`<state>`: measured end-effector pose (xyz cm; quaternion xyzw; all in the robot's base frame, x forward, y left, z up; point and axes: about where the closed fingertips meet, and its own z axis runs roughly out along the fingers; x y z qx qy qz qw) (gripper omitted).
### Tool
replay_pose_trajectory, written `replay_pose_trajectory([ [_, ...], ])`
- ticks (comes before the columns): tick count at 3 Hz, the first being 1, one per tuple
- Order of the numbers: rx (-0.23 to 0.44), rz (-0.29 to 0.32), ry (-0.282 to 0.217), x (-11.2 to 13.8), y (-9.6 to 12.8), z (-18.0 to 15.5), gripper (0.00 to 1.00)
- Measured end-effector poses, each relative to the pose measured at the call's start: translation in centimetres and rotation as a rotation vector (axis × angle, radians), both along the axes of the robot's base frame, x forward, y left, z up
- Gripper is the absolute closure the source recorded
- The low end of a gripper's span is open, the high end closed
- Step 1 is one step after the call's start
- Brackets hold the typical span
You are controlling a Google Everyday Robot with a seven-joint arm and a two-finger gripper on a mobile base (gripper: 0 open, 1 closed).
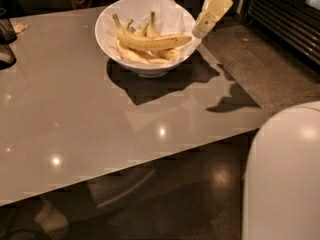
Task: Pick banana from white bowl
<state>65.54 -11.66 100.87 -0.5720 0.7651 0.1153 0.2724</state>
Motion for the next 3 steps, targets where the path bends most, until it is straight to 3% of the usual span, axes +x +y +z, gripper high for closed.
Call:
replay_pose_trajectory([
  [2,-0.016,0.068,-0.037,2.8,4.8,0.7,0.00],
  [3,-0.038,0.072,-0.042,4.0,6.4,0.3,0.02],
])
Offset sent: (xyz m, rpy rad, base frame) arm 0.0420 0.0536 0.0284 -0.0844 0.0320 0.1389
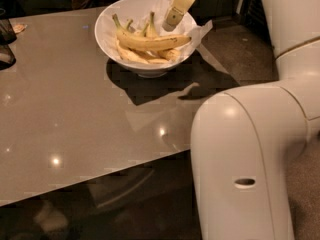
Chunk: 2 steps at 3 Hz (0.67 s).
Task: Pick banana from white bowl
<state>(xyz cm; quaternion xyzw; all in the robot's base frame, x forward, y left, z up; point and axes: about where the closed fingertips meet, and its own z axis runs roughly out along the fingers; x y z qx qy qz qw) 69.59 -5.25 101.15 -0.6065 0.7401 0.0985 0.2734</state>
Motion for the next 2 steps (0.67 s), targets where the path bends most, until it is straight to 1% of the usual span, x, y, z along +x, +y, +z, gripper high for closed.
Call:
replay_pose_trajectory([
  [2,-0.053,-0.019,0.009,1.93,1.59,-1.76,0.28],
])
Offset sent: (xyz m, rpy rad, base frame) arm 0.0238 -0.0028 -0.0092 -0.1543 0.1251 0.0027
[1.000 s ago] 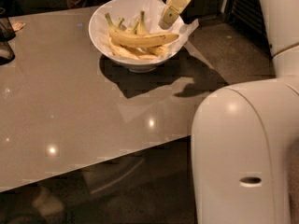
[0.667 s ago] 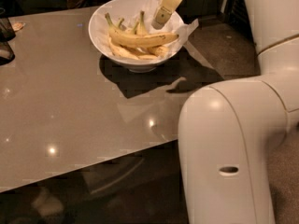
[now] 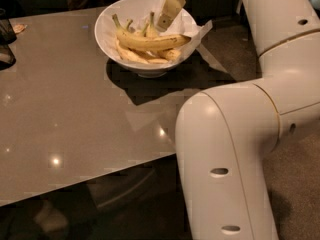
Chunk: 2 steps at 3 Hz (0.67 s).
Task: Pick banana from white bowl
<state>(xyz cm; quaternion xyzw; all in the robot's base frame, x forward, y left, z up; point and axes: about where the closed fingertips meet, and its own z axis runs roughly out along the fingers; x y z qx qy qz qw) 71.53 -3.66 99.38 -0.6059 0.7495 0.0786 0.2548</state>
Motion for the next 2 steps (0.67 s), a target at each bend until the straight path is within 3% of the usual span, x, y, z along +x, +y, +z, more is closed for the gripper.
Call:
replay_pose_trajectory([
  [2,-0.097,-0.009,0.035,1.7,1.2,-3.4,0.28],
])
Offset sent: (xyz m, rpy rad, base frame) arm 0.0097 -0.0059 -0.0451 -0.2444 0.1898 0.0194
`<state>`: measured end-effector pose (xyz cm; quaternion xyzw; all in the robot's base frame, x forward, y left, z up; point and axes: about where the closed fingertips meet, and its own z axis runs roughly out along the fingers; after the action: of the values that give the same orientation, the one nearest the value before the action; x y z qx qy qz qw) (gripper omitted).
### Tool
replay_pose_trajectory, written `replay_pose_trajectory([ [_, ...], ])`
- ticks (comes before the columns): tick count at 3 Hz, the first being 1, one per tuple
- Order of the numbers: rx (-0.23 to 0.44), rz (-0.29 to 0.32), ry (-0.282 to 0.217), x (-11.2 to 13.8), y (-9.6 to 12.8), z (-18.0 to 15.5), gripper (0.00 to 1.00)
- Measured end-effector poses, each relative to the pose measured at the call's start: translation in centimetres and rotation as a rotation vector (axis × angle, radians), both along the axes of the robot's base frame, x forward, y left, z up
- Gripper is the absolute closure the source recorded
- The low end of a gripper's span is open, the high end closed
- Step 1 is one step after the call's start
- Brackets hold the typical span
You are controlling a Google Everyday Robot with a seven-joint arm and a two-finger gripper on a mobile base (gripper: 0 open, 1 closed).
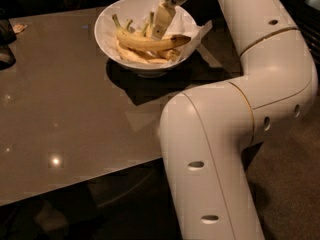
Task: Pick banana from white bowl
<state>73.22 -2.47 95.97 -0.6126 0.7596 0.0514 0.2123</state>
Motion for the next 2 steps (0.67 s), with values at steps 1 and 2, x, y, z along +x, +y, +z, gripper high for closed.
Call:
replay_pose_trajectory([
  [1,-0.077,-0.005,0.016,0.9,0.1,-2.1,0.30],
  [2,-0.139,-0.004,0.033,1.5,0.1,-3.8,0.30],
])
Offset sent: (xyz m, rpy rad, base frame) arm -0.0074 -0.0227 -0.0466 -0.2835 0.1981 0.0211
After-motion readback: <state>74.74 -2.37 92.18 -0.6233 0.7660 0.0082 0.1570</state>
